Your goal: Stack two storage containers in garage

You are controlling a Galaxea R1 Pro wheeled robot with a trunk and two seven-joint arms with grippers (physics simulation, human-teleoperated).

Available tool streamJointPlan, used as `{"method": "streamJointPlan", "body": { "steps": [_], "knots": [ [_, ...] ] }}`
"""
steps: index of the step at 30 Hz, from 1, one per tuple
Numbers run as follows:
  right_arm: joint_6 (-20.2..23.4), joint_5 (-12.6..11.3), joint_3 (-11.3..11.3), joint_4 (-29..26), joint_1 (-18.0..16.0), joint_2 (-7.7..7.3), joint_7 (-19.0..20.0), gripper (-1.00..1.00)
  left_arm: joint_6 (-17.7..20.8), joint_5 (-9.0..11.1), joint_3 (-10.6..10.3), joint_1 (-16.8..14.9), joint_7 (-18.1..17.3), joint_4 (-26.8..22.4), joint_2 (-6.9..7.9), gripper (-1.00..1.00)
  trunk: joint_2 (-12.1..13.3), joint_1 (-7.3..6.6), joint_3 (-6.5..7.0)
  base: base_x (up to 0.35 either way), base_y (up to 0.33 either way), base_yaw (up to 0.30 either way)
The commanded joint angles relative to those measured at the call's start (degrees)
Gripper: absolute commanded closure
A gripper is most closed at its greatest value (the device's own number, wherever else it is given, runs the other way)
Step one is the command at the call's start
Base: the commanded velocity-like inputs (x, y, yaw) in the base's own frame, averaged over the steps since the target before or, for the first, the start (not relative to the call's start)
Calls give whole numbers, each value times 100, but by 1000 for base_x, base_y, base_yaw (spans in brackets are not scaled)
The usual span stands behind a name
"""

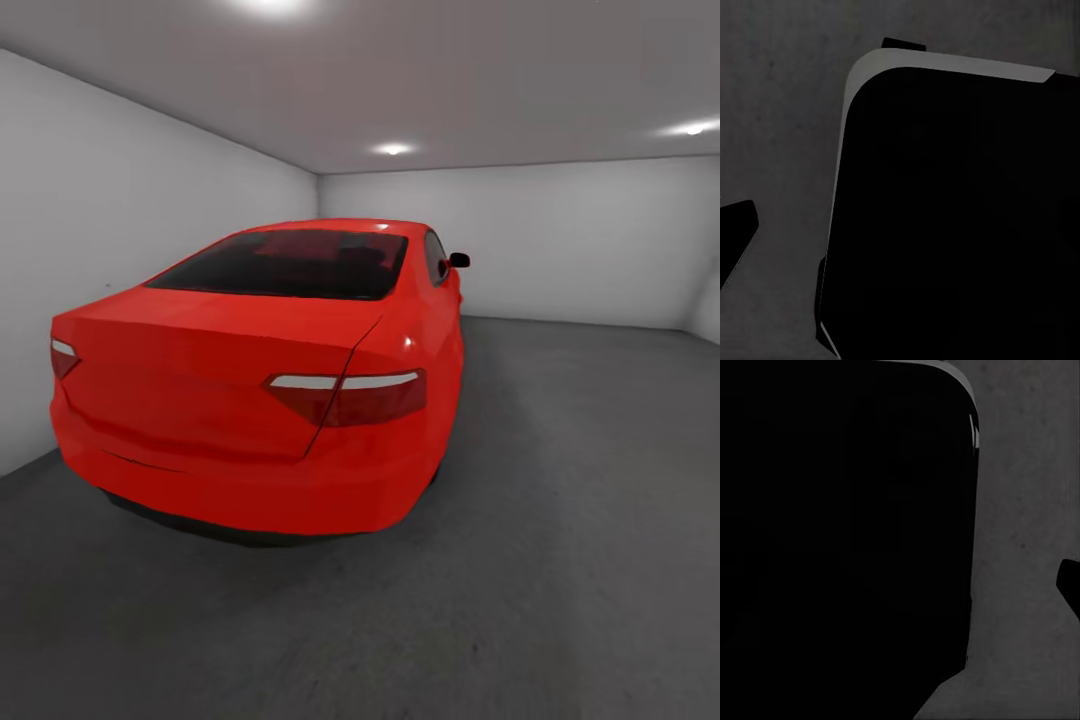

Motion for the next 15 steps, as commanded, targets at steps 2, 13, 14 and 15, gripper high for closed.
{"method": "streamJointPlan", "body": {
  "steps": [2,13,14,15],
  "knots": [
    [-17,-5,-6,0,-1,-1,-1,-100,-14,25,30,-1,-1,1,-1,-100,-2,0,-4,0,0,-300],
    [-17,-5,-9,2,-1,-2,-1,-100,-14,26,30,-1,-1,1,-1,-100,-2,0,-4,0,0,-300],
    [-17,-5,-9,0,-1,-2,-1,-100,-14,26,30,-1,-1,1,-1,-100,-2,0,-4,0,0,-300],
    [-17,-5,-9,-1,-1,-2,-1,-100,-14,26,30,-1,-1,1,-1,-100,-2,0,-4,0,0,-300]
  ]
}}
